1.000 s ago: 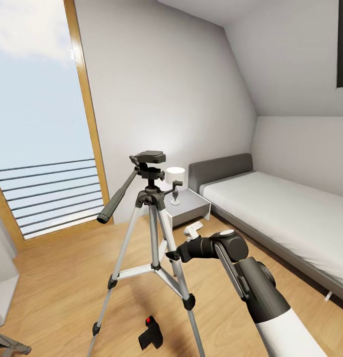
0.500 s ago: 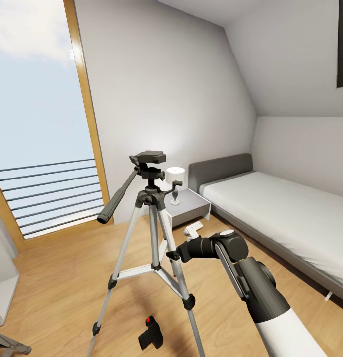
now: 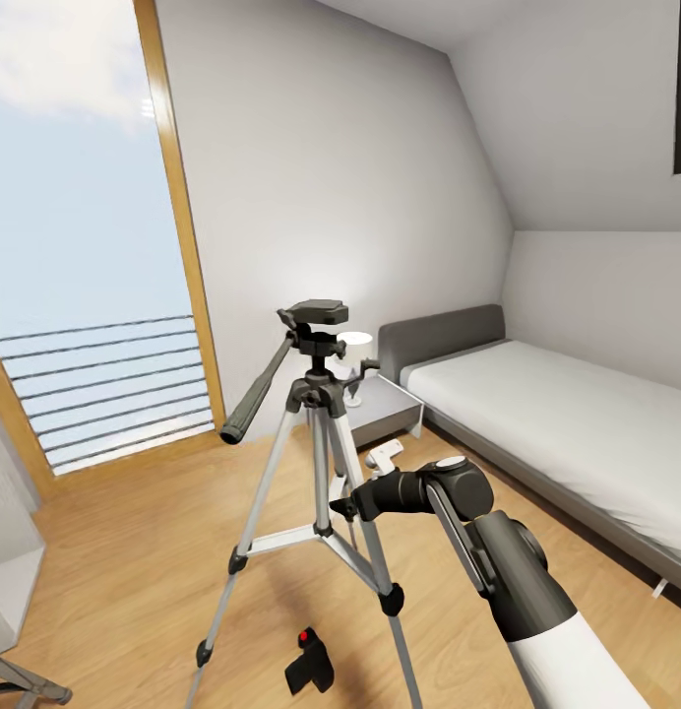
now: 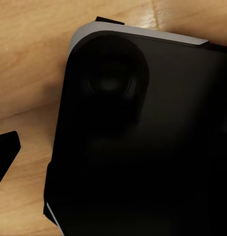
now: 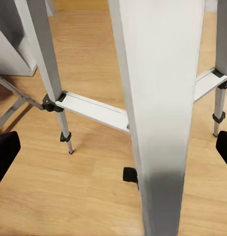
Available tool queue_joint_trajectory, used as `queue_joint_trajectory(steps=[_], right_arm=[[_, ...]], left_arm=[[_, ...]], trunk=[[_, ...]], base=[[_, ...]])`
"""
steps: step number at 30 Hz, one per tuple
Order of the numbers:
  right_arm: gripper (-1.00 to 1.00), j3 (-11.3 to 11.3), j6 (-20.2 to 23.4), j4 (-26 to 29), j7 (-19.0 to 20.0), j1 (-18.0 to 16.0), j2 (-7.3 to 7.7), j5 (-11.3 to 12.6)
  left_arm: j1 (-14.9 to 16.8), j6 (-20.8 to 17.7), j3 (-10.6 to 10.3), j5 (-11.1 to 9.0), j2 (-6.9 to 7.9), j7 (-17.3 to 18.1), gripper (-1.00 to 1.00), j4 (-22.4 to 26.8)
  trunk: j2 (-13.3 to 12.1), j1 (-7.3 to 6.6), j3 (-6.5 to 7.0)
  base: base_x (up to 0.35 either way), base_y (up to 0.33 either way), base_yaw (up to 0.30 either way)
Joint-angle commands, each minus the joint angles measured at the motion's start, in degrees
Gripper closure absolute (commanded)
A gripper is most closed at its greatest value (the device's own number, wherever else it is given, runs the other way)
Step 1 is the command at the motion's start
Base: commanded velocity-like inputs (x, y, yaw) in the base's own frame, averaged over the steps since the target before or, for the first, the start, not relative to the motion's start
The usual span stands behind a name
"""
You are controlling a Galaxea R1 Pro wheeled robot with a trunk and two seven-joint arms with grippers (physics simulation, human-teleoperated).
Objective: Attach the digital camera to the camera tripod in the bedroom.
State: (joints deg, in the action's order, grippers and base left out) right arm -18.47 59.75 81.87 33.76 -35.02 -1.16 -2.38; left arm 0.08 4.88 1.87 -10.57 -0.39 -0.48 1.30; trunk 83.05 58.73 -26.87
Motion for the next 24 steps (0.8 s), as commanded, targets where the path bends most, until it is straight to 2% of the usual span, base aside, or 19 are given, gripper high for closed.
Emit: queue_joint_trajectory(steps=[1, 24], right_arm=[[-1.0, 0.0, 0.2, 0.0, 0.3, 0.0, -0.01, -0.3], [-1.0, 0.1, 0.2, 0.0, 0.2, 0.0, 0.22, -0.3]], left_arm=[[0.0, 0.1, 0.2, -0.2, -0.02, 0.0, -1.0, 0.0], [0.0, 0.1, 0.2, -0.2, -0.01, 0.0, -1.0, 0.0]], trunk=[[0.0, 0.0, -0.06], [0.0, 0.0, -0.06]], base=[[0.0, 0.042, 0.0], [0.0, 0.005, 0.0]])
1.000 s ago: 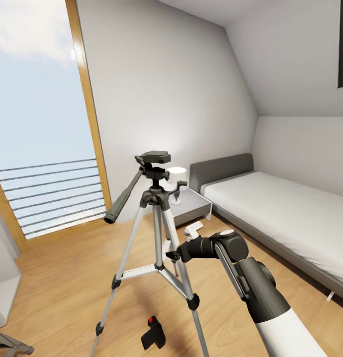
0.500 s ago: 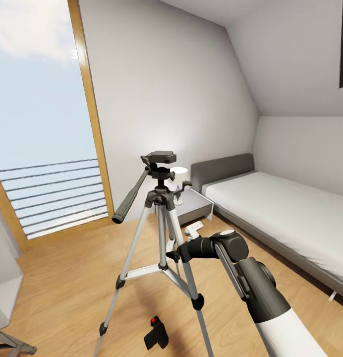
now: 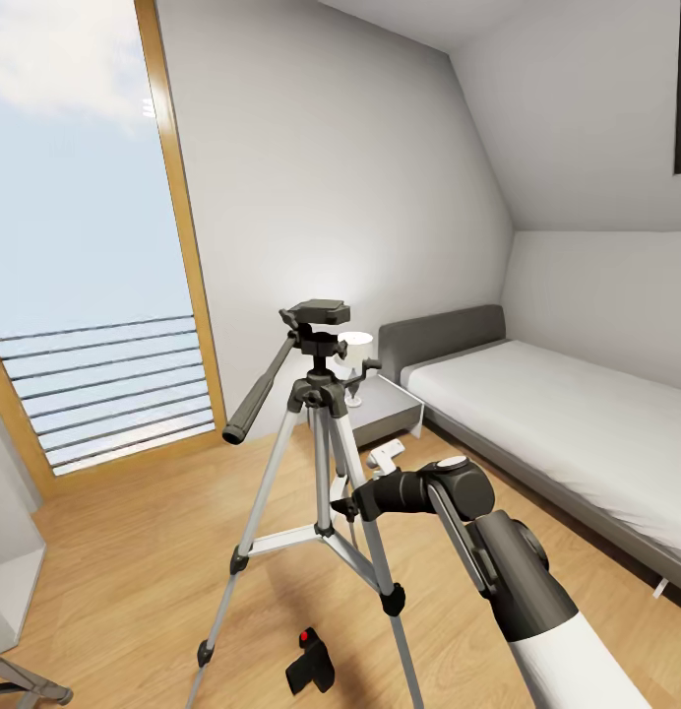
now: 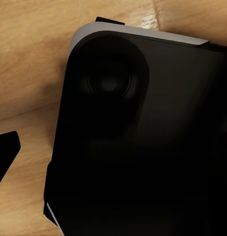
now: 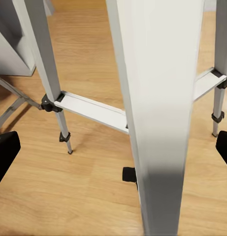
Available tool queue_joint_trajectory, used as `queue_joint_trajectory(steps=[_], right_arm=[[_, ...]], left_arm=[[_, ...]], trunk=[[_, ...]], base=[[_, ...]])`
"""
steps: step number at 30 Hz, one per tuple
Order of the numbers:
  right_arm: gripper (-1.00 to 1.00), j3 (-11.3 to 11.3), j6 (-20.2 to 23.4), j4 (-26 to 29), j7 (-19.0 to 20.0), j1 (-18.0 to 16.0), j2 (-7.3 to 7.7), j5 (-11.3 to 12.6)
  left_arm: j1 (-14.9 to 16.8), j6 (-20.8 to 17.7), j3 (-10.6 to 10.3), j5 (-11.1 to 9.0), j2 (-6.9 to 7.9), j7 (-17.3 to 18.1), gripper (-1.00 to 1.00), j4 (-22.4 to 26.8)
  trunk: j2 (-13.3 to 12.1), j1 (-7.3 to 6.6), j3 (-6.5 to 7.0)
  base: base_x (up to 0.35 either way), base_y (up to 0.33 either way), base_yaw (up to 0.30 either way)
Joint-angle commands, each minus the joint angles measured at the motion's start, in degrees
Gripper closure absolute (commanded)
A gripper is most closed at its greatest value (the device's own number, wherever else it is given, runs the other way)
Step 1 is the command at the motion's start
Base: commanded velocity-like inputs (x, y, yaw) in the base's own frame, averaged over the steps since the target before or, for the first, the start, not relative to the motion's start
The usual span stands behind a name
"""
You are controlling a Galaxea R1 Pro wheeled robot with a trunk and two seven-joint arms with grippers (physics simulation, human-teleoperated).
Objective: Attach the digital camera to the camera tripod in the bedroom.
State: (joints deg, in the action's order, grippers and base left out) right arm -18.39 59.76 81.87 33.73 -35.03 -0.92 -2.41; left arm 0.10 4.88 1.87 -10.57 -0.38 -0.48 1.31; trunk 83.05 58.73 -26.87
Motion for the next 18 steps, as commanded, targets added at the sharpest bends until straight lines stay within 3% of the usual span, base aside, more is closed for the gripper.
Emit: queue_joint_trajectory(steps=[1, 18], right_arm=[[-1.0, 0.0, 0.2, 0.0, 0.2, 0.0, 0.0, -0.3], [-1.0, 0.0, -0.2, -0.2, 0.1, 0.0, 0.16, -0.2]], left_arm=[[0.0, 0.1, 0.2, -0.2, -0.02, 0.0, -1.0, 0.0], [0.0, 0.1, 0.2, -0.2, -0.05, 0.0, -1.0, 0.0]], trunk=[[0.0, 0.0, -0.06], [0.0, 0.0, -0.06]], base=[[0.0, 0.0, 0.0], [0.0, 0.0, 0.0]])
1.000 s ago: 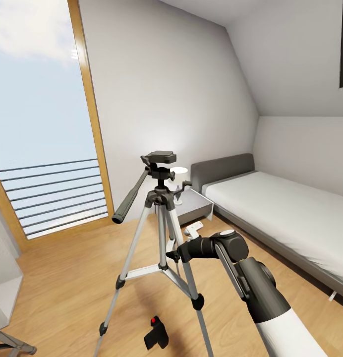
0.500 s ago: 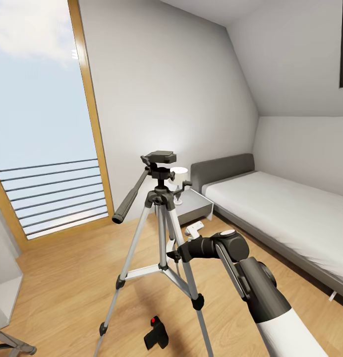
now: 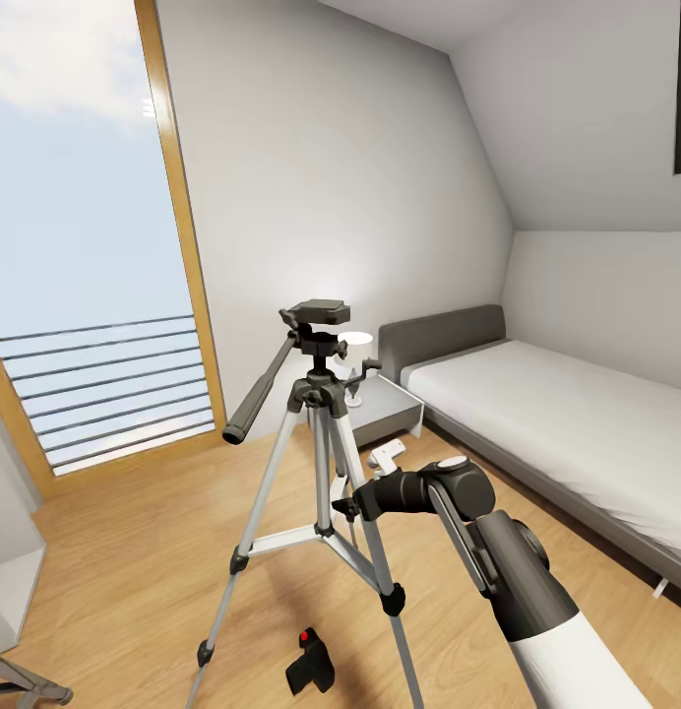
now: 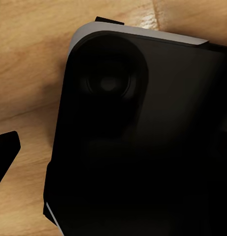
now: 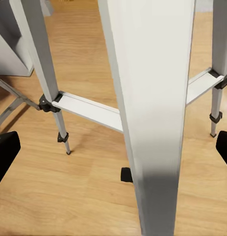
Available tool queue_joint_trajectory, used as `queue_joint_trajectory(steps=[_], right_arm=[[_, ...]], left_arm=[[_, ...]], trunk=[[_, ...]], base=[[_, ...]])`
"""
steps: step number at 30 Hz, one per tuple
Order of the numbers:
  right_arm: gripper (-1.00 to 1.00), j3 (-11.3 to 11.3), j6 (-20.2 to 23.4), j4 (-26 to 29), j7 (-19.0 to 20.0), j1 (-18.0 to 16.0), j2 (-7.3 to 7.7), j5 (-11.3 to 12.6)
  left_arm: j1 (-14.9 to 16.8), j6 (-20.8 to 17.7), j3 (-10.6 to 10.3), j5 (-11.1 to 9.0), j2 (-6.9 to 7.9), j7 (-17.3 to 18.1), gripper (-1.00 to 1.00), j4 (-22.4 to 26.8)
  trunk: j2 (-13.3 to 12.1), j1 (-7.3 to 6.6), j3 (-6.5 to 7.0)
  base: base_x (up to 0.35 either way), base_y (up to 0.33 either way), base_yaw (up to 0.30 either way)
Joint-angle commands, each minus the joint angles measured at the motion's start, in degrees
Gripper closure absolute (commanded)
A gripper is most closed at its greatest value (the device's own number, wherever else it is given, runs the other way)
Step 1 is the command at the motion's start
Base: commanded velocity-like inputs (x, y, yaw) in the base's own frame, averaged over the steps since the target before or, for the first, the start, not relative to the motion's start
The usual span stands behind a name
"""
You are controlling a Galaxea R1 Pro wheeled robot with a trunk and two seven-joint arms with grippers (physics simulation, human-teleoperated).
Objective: Attach the digital camera to the camera tripod in the bedroom.
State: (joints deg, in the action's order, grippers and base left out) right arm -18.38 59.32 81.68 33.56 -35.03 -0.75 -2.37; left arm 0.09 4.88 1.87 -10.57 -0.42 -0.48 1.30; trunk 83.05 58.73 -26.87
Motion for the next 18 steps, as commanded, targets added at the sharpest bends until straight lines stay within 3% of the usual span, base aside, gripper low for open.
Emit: queue_joint_trajectory(steps=[1, 3, 4, 18], right_arm=[[-1.0, 0.0, 0.0, -0.1, 0.2, 0.0, 0.0, -0.2], [-1.0, 0.0, -0.5, -0.5, -0.1, 0.0, 0.0, -0.3], [1.0, 0.0, -0.6, -0.8, -0.2, 0.0, -0.01, -0.3], [1.0, 0.1, -2.1, -3.1, -1.7, 0.0, -0.21, -0.4]], left_arm=[[0.0, 0.1, 0.2, -0.2, -0.02, 0.0, -1.0, 0.0], [0.0, 0.1, 0.2, -0.2, -0.02, 0.0, -1.0, 0.0], [0.0, 0.1, 0.2, -0.2, -0.02, 0.0, -1.0, 0.0], [0.0, 0.2, 0.2, -0.2, -0.02, 0.0, -1.0, 0.0]], trunk=[[0.0, 0.0, -0.06], [0.0, 0.0, -0.06], [0.0, 0.0, -0.06], [0.0, 0.0, -0.06]], base=[[0.0, 0.0, 0.0], [0.0, 0.0, 0.0], [0.0, 0.0, 0.0], [0.0, 0.0, 0.0]])
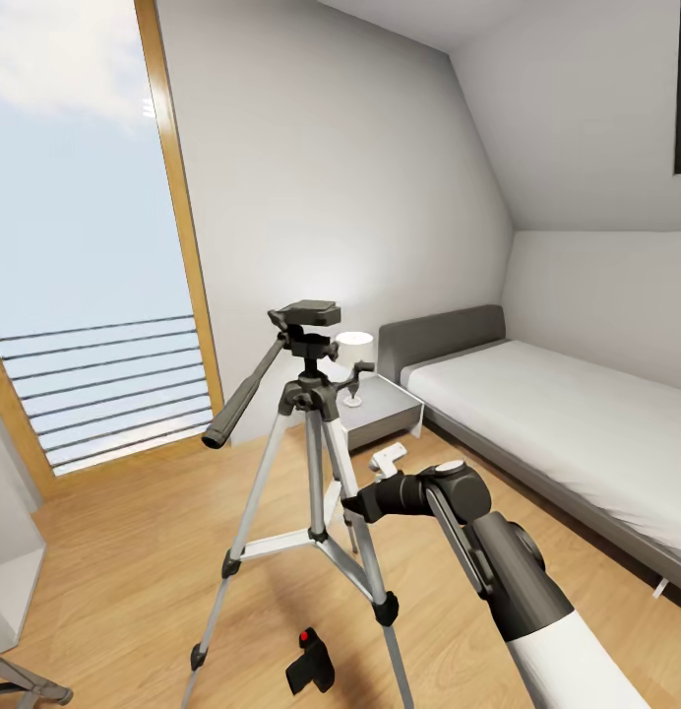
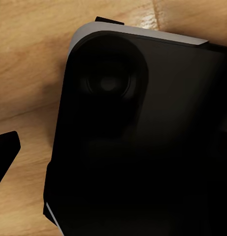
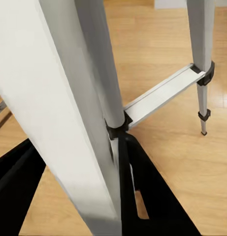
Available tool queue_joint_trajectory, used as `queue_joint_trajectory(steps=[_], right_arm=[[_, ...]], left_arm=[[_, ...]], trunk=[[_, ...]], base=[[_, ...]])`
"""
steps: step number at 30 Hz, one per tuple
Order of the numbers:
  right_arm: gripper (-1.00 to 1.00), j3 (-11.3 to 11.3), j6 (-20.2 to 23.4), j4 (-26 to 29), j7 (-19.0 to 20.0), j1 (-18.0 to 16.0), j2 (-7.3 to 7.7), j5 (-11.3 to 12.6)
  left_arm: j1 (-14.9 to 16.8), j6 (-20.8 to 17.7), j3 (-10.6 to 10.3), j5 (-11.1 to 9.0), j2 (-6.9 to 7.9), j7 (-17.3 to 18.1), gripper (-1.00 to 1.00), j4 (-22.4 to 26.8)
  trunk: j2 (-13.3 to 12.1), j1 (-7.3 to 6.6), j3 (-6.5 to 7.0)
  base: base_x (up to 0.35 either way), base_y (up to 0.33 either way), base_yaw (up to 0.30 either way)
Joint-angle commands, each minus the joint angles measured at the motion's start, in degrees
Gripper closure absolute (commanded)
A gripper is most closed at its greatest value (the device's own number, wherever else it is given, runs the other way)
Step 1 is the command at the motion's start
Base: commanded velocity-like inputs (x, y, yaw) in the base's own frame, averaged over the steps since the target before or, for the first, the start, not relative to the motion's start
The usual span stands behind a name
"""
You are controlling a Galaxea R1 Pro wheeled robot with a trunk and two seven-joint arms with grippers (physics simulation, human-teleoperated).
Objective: Attach the digital camera to the camera tripod in the bedroom.
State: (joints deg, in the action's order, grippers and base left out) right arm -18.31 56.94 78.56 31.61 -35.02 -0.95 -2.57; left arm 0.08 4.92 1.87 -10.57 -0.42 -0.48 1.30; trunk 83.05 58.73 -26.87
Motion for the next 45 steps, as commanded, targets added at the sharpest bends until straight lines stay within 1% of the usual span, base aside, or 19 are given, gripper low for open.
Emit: queue_joint_trajectory(steps=[1, 9, 12, 13, 17, 32, 37, 45], right_arm=[[1.0, 0.0, 0.2, 0.0, 0.2, 0.0, 0.0, -0.2], [1.0, 0.2, 0.2, 0.1, 0.2, 0.0, 0.03, -0.2], [1.0, 1.5, 0.2, 0.9, 0.3, 0.0, 0.04, -0.1], [1.0, 7.6, 1.7, 8.4, 0.9, -0.1, 0.18, 0.3], [1.0, 8.1, 2.1, 9.6, 0.9, -0.1, 0.25, 0.4], [1.0, 12.6, 1.8, 11.2, 1.0, -0.1, 0.42, 0.4], [1.0, 13.0, 1.5, 11.3, 0.9, -0.1, 0.43, 0.4], [1.0, 13.1, 1.4, 11.3, 0.9, -0.1, 0.54, 0.3]], left_arm=[[0.0, 0.1, 0.2, -0.2, -0.02, 0.0, -1.0, 0.0], [0.0, 0.2, 0.2, -0.2, 0.0, 0.0, -1.0, 0.0], [0.0, 0.2, 0.2, -0.2, -0.01, 0.0, -1.0, 0.0], [0.0, 0.2, 0.2, -0.2, -0.02, 0.0, -1.0, 0.0], [0.0, 0.2, 0.2, -0.2, -0.02, 0.0, -1.0, 0.0], [0.0, 0.2, 0.2, -0.2, -0.02, 0.0, -1.0, 0.0], [0.0, 0.2, 0.2, -0.2, -0.02, 0.0, -1.0, 0.0], [0.0, 0.2, 0.2, -0.2, -0.02, 0.0, -1.0, 0.0]], trunk=[[0.0, 0.0, -0.06], [0.0, 0.0, -0.06], [0.0, 0.0, -0.06], [0.0, 0.0, -0.06], [0.0, 0.0, -0.06], [0.0, 0.0, -0.06], [0.0, 0.0, -0.06], [0.0, 0.0, -0.06]], base=[[0.0, 0.0, 0.0], [0.0, 0.0, 0.0], [0.0, 0.0, 0.0], [0.0, 0.0, 0.0], [0.0, 0.0, 0.0], [0.0, 0.0, 0.0], [0.0, 0.0, 0.0], [0.0, 0.0, 0.0]])
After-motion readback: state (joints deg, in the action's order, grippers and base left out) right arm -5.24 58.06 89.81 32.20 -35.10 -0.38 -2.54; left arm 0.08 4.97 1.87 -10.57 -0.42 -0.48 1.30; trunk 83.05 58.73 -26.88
